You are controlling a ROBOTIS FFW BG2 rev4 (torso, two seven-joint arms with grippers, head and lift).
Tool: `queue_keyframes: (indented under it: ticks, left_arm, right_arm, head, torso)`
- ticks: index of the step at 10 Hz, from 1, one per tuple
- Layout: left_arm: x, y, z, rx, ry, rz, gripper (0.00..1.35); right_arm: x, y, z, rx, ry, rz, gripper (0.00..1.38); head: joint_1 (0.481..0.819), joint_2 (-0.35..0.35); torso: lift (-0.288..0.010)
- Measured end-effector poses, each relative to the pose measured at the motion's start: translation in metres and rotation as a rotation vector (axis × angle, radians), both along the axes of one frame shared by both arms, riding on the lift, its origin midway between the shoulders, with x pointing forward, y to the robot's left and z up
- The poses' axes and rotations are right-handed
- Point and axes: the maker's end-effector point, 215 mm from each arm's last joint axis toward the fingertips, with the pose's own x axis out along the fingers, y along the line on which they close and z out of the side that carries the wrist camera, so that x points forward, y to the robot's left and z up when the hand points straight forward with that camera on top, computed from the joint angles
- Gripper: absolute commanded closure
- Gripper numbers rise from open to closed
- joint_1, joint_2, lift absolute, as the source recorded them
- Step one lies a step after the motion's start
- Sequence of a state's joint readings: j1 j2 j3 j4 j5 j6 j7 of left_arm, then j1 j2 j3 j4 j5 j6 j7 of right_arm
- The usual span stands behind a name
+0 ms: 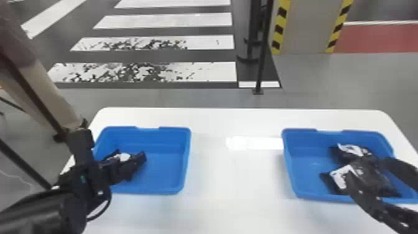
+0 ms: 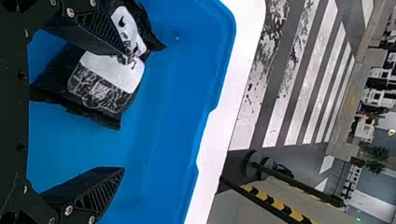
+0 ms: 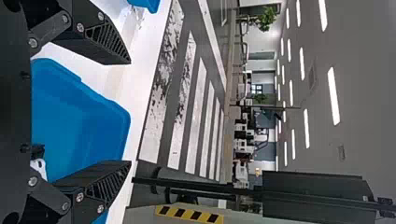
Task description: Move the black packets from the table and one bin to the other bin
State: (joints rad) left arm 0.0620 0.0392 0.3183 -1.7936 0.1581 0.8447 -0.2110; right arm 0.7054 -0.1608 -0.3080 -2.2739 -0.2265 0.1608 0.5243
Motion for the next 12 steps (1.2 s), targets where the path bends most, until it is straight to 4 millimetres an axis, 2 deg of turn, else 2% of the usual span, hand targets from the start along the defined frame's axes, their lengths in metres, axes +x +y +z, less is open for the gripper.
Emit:
queue_keyframes:
  ticks: [1, 3, 5, 7, 8, 9, 11, 12]
  left_arm:
    - [0.005, 0.007, -0.001, 0.012, 0.006, 0.022, 0.15]
    - [-0.005, 0.016, -0.013, -0.001, 0.060, 0.053, 0.15]
    - [-0.011, 0.005, -0.023, -0.024, 0.106, 0.061, 0.15]
    - [0.000, -0.002, -0.014, -0.012, 0.084, 0.060, 0.15]
    - [0.009, 0.001, -0.006, 0.009, 0.053, 0.071, 0.15]
    - [0.011, 0.004, -0.005, 0.021, 0.053, 0.078, 0.15]
    - [0.001, 0.010, -0.019, 0.039, 0.108, 0.085, 0.15]
    - [-0.002, 0.007, -0.023, 0.045, 0.122, 0.086, 0.15]
  right_arm:
    - [0.000, 0.002, 0.002, 0.005, -0.005, 0.007, 0.28]
    - [0.000, 0.005, 0.003, 0.016, -0.008, 0.016, 0.28]
    - [-0.001, 0.005, 0.001, 0.019, -0.003, 0.018, 0.28]
    - [0.000, 0.007, 0.000, 0.022, -0.002, 0.025, 0.28]
    - [0.000, 0.008, -0.002, 0.025, 0.000, 0.028, 0.28]
    - [0.001, 0.009, -0.003, 0.028, 0.001, 0.033, 0.28]
    - [0.001, 0.009, -0.004, 0.033, 0.004, 0.036, 0.28]
    - [0.000, 0.009, -0.005, 0.035, 0.006, 0.038, 0.28]
  head:
    - [0.695, 0.103]
    - [0.695, 0.120]
    - [0.695, 0.111]
    - [0.695, 0.100]
    - [0.695, 0.102]
    - [0.695, 0.106]
    - [0.695, 0.117]
    - [0.695, 0.115]
  torso:
    - [-0.110]
    - [-0.110]
    - [-0.110]
    - [-0.110]
    - [-0.110]
    - [-0.110]
    - [-0.110]
    - [-0.110]
